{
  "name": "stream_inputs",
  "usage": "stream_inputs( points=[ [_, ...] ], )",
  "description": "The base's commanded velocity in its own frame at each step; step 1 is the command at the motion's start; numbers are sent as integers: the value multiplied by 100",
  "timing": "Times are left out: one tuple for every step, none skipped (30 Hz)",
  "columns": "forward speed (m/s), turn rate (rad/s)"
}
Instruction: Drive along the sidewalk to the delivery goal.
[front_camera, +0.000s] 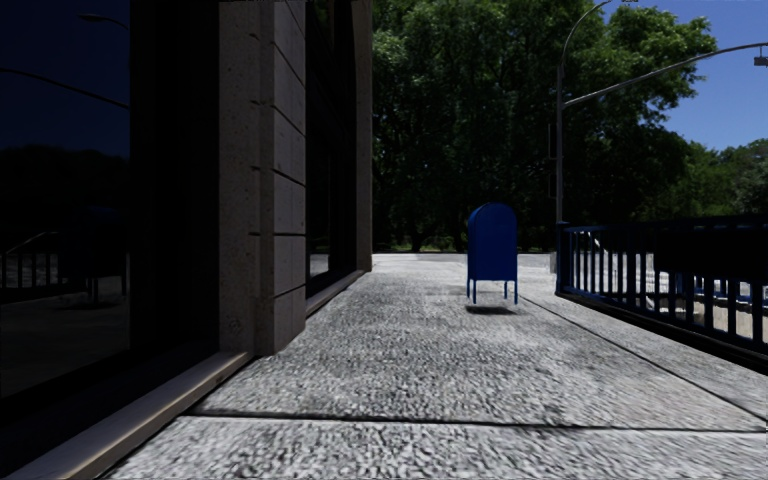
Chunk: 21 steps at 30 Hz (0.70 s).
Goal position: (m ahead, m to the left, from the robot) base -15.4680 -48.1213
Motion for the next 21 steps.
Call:
stream_inputs(
  points=[
    [200, 0],
    [200, 0],
    [200, 0],
    [200, 0],
    [200, 0],
    [200, 0],
    [200, 0],
    [200, 0],
    [200, 0],
    [200, 0],
    [200, 0],
    [200, 0],
    [200, 0],
    [200, -19],
    [200, -19],
    [200, -28],
    [200, -30],
    [200, -30],
    [200, -31],
    [200, -31],
    [200, 0]
  ],
)
